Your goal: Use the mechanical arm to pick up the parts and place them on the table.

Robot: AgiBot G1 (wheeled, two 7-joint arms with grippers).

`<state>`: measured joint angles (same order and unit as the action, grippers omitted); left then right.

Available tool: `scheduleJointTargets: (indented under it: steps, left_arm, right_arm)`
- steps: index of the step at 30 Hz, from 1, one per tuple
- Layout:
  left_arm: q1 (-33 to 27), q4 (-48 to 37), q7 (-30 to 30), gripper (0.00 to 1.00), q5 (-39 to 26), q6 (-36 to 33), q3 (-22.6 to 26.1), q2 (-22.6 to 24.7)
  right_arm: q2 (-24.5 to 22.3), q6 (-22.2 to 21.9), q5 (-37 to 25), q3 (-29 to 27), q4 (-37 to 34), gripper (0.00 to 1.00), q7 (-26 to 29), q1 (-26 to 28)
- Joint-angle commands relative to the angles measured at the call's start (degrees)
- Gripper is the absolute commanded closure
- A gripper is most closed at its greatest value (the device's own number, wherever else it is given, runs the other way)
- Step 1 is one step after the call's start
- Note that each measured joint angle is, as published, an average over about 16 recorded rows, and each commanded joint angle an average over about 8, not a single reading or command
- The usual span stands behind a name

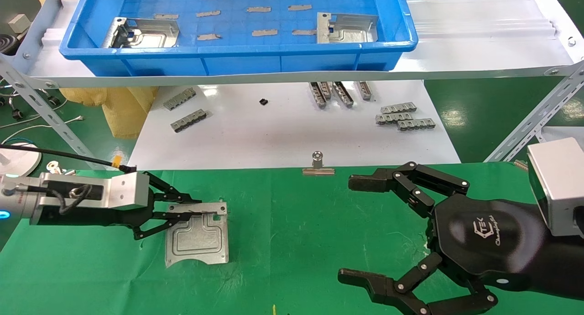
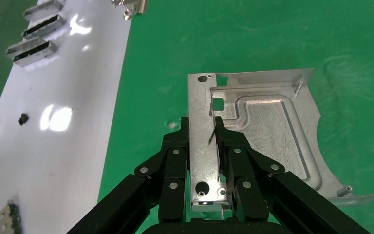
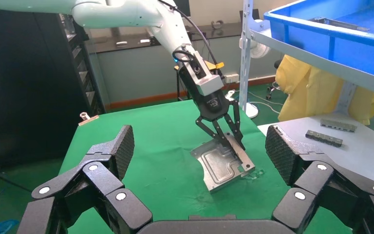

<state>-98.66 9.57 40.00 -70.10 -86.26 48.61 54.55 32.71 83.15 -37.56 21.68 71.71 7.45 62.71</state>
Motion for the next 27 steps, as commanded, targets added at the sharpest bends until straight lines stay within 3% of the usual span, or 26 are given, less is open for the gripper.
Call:
scheduleJointTargets:
  steps: [1,3,17,27]
  left_arm:
    - [0.0,-1.3,1.1,0.19,-0.3,0.3,0.2,0.5]
    - [-0.1,-2.2,1.9,0.0,-0.4,0.6,0.2,1.0]
    - [-1.5,-6.0,4.2,0.0,0.9,-2.0,-0.6,1.9]
    - [0.0,-6.5,-1.1,0.0,5.5,-5.1,-3.2,0.4]
  right_arm:
    - [0.0,0.0,0.0,0.0,0.0,0.0,0.0,0.0]
    - [0.0,0.0,0.0,0.0,0.0,0.0,0.0,0.0]
    - [0.0,0.0,0.0,0.0,0.0,0.0,0.0,0.0]
    - [0.0,0.0,0.0,0.0,0.0,0.0,0.0,0.0]
